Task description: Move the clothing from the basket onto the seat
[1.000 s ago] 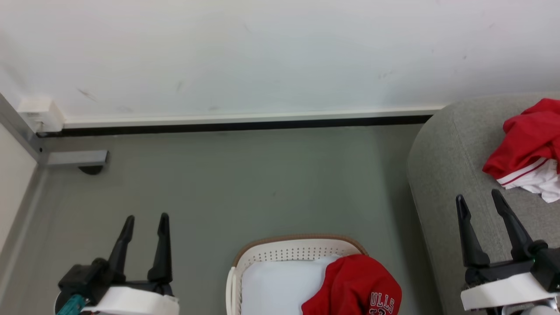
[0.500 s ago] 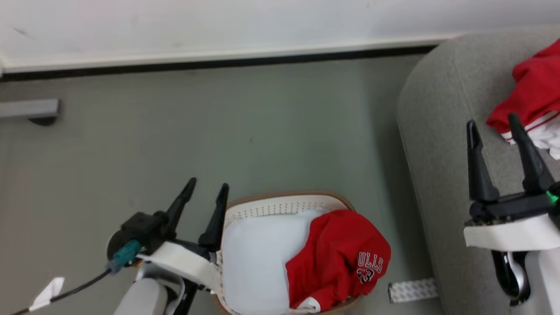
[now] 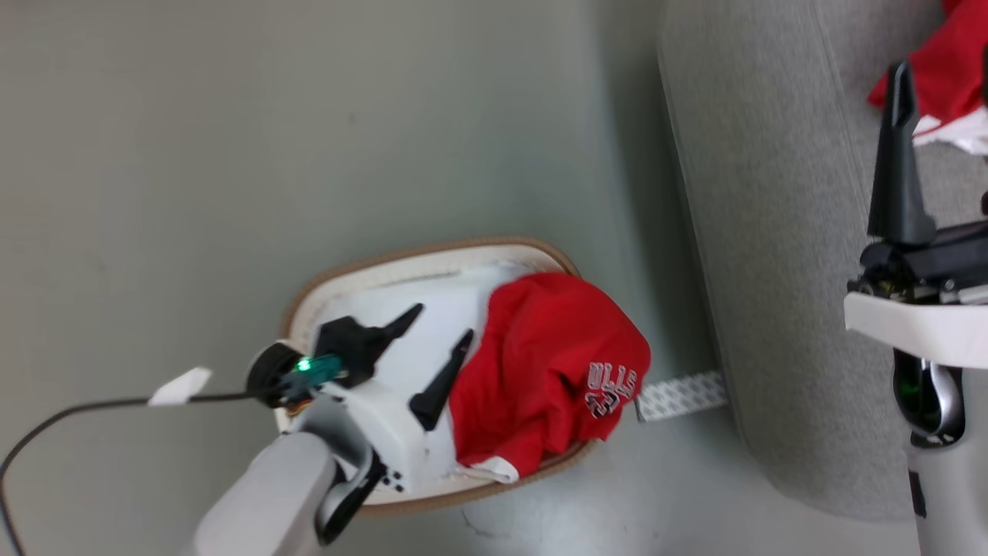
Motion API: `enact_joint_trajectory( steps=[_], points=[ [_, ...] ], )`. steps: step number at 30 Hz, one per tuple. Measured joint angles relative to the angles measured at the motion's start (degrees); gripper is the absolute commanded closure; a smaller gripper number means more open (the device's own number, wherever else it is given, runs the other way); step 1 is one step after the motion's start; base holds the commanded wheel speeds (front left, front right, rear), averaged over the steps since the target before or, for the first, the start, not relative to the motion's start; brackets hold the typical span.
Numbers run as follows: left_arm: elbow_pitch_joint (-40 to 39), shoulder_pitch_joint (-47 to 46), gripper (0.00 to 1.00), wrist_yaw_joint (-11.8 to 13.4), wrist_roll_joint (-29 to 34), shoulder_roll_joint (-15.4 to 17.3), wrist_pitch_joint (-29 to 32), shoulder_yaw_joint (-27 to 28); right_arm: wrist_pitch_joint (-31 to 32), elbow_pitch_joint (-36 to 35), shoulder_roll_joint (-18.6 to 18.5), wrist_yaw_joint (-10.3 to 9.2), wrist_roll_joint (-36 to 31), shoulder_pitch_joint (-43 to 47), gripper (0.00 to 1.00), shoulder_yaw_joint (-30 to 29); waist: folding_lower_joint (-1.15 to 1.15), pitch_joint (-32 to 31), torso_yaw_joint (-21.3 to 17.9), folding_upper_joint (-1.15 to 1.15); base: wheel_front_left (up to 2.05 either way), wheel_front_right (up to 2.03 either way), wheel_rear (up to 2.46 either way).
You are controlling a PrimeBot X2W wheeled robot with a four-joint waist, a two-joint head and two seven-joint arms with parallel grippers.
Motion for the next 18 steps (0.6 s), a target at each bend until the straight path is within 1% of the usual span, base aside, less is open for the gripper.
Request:
enact_joint_trajectory(
  steps=[2,4,13,18],
  points=[
    [0.86,-1.98,0.00,0.00,-1.98,0.20,1.24,-3.75,0.00,-0.73,0.44,0.00,-0.26,-1.07,0.00,-0.09,0.00,1.99,-1.01,0.00,0.00,0.00,0.00],
    [1.91,-4.17,0.00,-0.01,-2.40,1.05,2.76,-8.34,0.00,-1.45,0.91,0.00,-0.44,-2.06,0.00,-0.08,0.00,3.79,-2.07,0.00,0.00,0.00,0.00],
    [5.17,-12.04,0.00,-0.01,-9.78,3.09,5.68,-20.86,0.00,-4.52,1.63,0.00,-0.80,-5.28,0.00,0.34,-0.01,10.15,-6.38,0.00,0.00,0.00,0.00],
    [5.48,-16.16,0.00,0.00,-13.63,3.70,6.14,-26.14,0.00,-5.59,1.89,0.00,-0.80,-6.02,0.00,0.83,-0.01,13.27,-8.11,0.00,0.00,0.00,0.00]
  ],
)
